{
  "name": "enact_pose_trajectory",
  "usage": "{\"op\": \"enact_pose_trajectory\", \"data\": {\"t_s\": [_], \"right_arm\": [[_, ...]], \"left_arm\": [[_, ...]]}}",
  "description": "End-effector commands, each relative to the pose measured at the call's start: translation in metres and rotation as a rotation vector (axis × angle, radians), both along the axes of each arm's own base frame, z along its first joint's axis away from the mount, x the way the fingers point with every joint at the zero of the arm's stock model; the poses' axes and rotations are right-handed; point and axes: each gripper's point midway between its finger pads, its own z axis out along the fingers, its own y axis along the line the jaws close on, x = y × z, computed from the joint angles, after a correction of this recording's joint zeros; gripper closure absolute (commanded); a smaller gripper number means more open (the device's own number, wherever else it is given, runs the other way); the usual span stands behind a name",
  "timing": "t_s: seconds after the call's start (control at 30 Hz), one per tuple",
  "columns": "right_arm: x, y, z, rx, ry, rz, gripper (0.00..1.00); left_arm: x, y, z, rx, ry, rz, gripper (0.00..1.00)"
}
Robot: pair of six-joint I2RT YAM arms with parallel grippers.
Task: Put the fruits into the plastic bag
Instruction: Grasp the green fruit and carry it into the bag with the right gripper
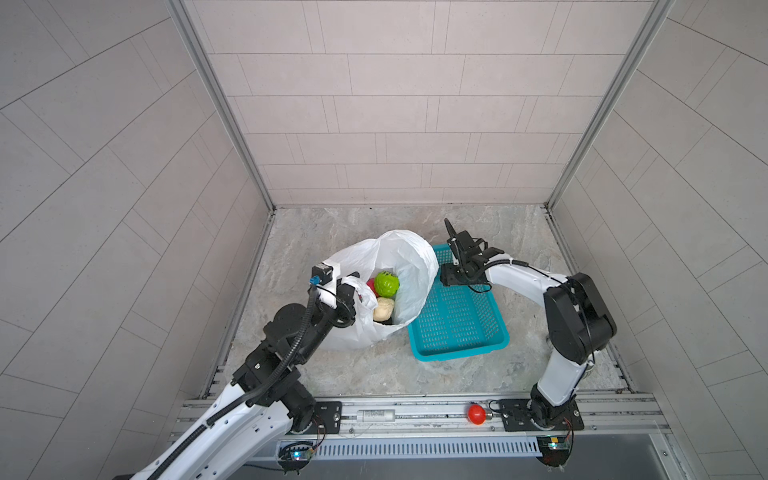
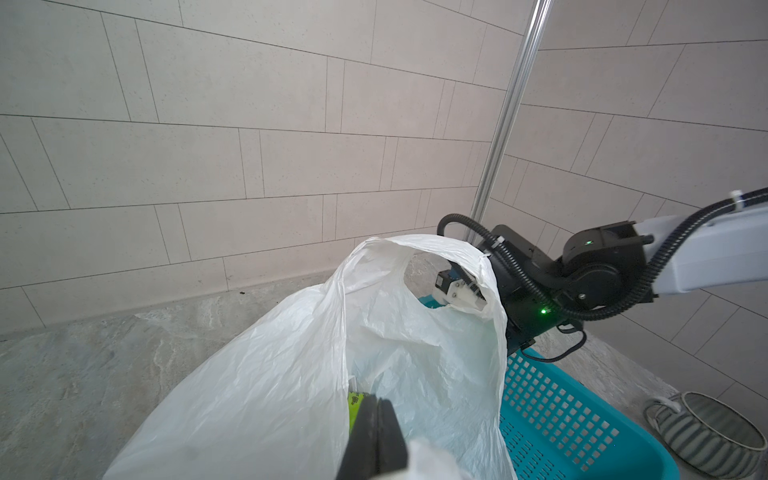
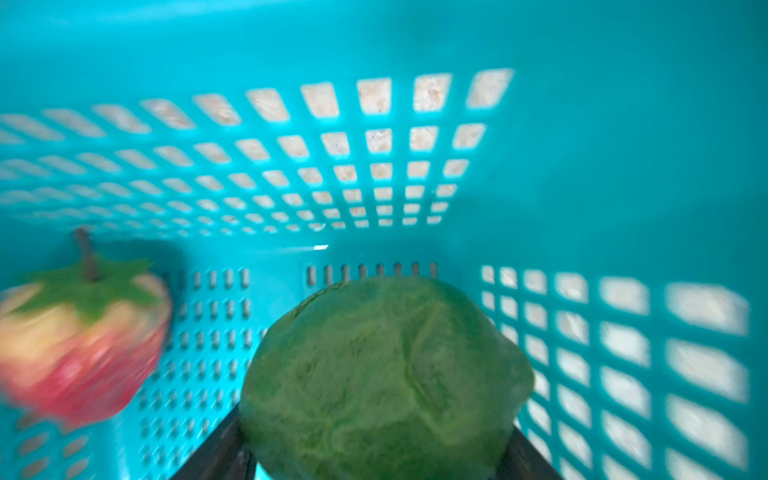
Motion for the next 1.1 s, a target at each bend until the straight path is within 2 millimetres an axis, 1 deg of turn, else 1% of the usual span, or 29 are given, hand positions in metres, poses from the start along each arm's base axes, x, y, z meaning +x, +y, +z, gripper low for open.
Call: {"op": "enact_pose_trajectory", "data": {"t_s": [0.0, 0.07, 0.17, 0.27, 0.3, 0.33, 0.4, 0.47, 0.53, 0.57, 0.63, 0.7, 0.8, 0.9, 0.97, 1.07], "right_arm": [[-0.012, 0.009, 0.055, 0.099, -0.116, 0.055, 0.41], [-0.022, 0.015, 0.082, 0.155, -0.179, 0.101, 0.40], [-0.035, 0.016, 0.128, 0.198, -0.327, 0.153, 0.40], [-0.046, 0.019, 0.183, 0.251, -0.522, 0.186, 0.39], [-0.052, 0.023, 0.201, 0.265, -0.573, 0.211, 0.39], [-0.056, 0.028, 0.215, 0.273, -0.605, 0.241, 0.39], [-0.071, 0.047, 0.247, 0.270, -0.676, 0.341, 0.39], [-0.087, 0.070, 0.271, 0.257, -0.738, 0.446, 0.39], [-0.102, 0.095, 0.283, 0.251, -0.761, 0.542, 0.39], [-0.111, 0.112, 0.282, 0.255, -0.748, 0.602, 0.38], [-0.120, 0.138, 0.269, 0.261, -0.696, 0.687, 0.38], [-0.127, 0.162, 0.244, 0.269, -0.624, 0.749, 0.38], [-0.132, 0.188, 0.203, 0.271, -0.504, 0.806, 0.38], [-0.129, 0.204, 0.165, 0.266, -0.395, 0.825, 0.37], [-0.128, 0.211, 0.147, 0.264, -0.354, 0.841, 0.37], [-0.126, 0.220, 0.121, 0.242, -0.297, 0.869, 0.36]], "left_arm": [[0.001, 0.000, 0.002, -0.013, -0.014, 0.005, 1.00], [0.001, 0.000, 0.003, -0.013, -0.015, 0.004, 1.00], [0.002, -0.001, 0.003, -0.017, -0.015, 0.005, 1.00], [0.003, -0.002, 0.003, -0.023, -0.012, 0.002, 1.00], [0.003, -0.003, 0.003, -0.023, -0.010, 0.001, 1.00], [0.003, -0.003, 0.002, -0.022, -0.008, 0.000, 1.00], [0.004, -0.004, 0.001, -0.020, -0.005, 0.000, 1.00], [0.005, -0.004, 0.001, -0.020, -0.005, 0.000, 1.00], [0.005, -0.004, 0.002, -0.025, -0.006, 0.003, 1.00], [0.005, -0.003, 0.003, -0.029, -0.008, 0.006, 1.00], [0.005, -0.002, 0.004, -0.032, -0.010, 0.009, 1.00], [0.005, -0.001, 0.006, -0.036, -0.014, 0.012, 1.00], [0.002, 0.002, 0.009, -0.039, -0.021, 0.018, 1.00], [-0.001, 0.007, 0.011, -0.036, -0.034, 0.026, 1.00], [-0.003, 0.009, 0.012, -0.033, -0.040, 0.031, 1.00], [-0.004, 0.011, 0.007, -0.021, -0.040, 0.032, 1.00]]}}
